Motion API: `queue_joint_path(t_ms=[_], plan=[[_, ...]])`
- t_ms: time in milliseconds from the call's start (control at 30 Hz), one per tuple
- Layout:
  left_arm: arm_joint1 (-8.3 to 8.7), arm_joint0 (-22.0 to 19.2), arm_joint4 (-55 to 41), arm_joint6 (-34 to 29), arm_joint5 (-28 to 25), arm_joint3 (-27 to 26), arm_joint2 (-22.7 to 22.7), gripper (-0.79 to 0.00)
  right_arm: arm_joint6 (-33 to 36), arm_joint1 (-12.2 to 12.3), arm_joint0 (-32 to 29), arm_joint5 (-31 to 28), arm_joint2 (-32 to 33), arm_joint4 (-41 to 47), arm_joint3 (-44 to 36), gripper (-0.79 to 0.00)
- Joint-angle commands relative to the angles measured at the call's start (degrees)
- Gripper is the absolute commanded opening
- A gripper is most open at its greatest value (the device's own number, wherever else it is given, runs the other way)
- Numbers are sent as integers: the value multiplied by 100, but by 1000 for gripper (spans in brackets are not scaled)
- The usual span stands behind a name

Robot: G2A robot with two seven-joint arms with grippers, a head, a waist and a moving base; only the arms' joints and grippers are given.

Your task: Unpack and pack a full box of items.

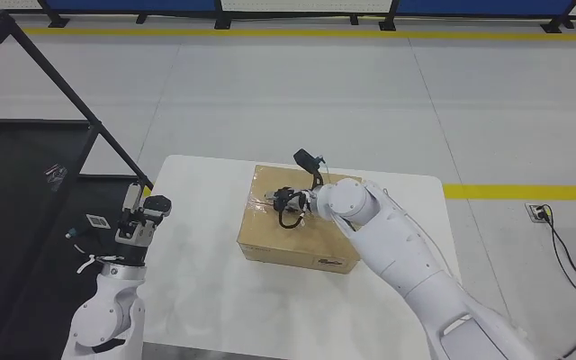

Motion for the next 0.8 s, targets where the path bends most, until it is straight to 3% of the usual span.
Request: queue_joint_path(t_ms=[0, 400, 767], plan=[[6, -27, 22, 18, 17, 18, 31, 0, 15, 77, -94, 103, 112, -118, -144, -419], [45, -163, 59, 44, 66, 48, 152, 0, 152, 561, -807, 568, 1011, -707, -1294, -394], [80, -309, 13, -12, 62, 129, 262, 0, 318, 1013, -1947, 1140, 2067, -1285, -2837, -252]])
